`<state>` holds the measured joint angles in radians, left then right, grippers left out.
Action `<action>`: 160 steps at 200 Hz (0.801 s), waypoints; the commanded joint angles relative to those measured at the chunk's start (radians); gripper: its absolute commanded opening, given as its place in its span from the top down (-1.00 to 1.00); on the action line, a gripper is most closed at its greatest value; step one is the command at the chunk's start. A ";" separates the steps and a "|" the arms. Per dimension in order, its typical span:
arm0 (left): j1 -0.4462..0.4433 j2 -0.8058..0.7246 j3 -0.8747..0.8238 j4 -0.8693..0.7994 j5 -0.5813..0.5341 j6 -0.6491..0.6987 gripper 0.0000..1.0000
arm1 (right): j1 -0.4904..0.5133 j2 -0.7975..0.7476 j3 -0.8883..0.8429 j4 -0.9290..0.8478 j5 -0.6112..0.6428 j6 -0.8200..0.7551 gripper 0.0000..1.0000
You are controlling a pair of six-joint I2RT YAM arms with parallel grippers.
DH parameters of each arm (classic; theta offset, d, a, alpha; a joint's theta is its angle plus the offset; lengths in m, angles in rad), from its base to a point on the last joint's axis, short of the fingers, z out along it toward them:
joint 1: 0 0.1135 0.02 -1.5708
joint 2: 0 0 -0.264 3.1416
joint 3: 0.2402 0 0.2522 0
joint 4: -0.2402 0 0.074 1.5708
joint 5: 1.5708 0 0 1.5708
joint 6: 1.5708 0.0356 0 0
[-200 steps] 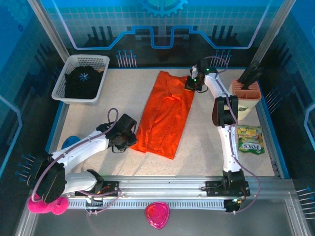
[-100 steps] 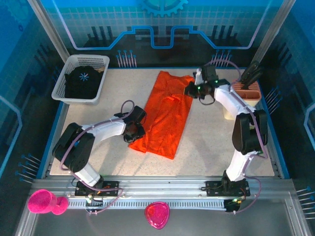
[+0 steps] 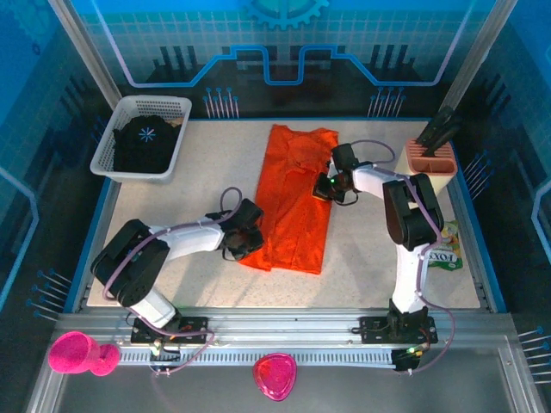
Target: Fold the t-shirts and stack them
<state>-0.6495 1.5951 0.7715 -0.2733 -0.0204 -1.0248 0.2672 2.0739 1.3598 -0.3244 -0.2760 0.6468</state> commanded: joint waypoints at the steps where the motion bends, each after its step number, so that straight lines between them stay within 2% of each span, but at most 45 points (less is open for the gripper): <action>1: -0.051 0.020 -0.091 -0.057 0.062 -0.110 0.76 | -0.022 0.058 0.049 -0.053 0.039 -0.056 1.00; 28: -0.089 0.007 -0.078 -0.034 0.066 -0.144 0.71 | -0.060 0.114 0.144 -0.160 -0.002 -0.142 1.00; 49: -0.097 -0.006 -0.030 -0.071 0.032 -0.128 0.66 | -0.065 0.093 0.146 -0.185 -0.031 -0.189 1.00; 66: -0.095 -0.027 0.029 -0.139 -0.034 -0.085 0.57 | -0.061 0.042 0.131 -0.186 -0.076 -0.236 1.00; 78: -0.093 -0.049 0.085 -0.198 -0.101 -0.032 0.51 | -0.055 -0.015 0.122 -0.190 -0.091 -0.282 0.92; 109: -0.078 -0.111 0.263 -0.294 -0.367 0.206 0.31 | -0.027 -0.258 0.100 -0.226 -0.089 -0.450 0.54; 129: -0.065 -0.160 0.347 -0.237 -0.506 0.414 -0.01 | 0.009 -0.440 0.061 -0.257 -0.051 -0.568 0.32; 147: -0.053 -0.212 0.369 -0.102 -0.549 0.625 -0.25 | 0.068 -0.610 -0.001 -0.295 0.021 -0.705 0.24; 160: -0.047 -0.258 0.348 0.027 -0.532 0.784 -0.53 | 0.121 -0.735 -0.070 -0.308 0.080 -0.805 0.17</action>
<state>-0.7101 1.4178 1.1191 -0.4156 -0.4450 -0.6266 0.3038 1.5204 1.3964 -0.5377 -0.2924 0.0898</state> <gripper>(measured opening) 0.671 0.394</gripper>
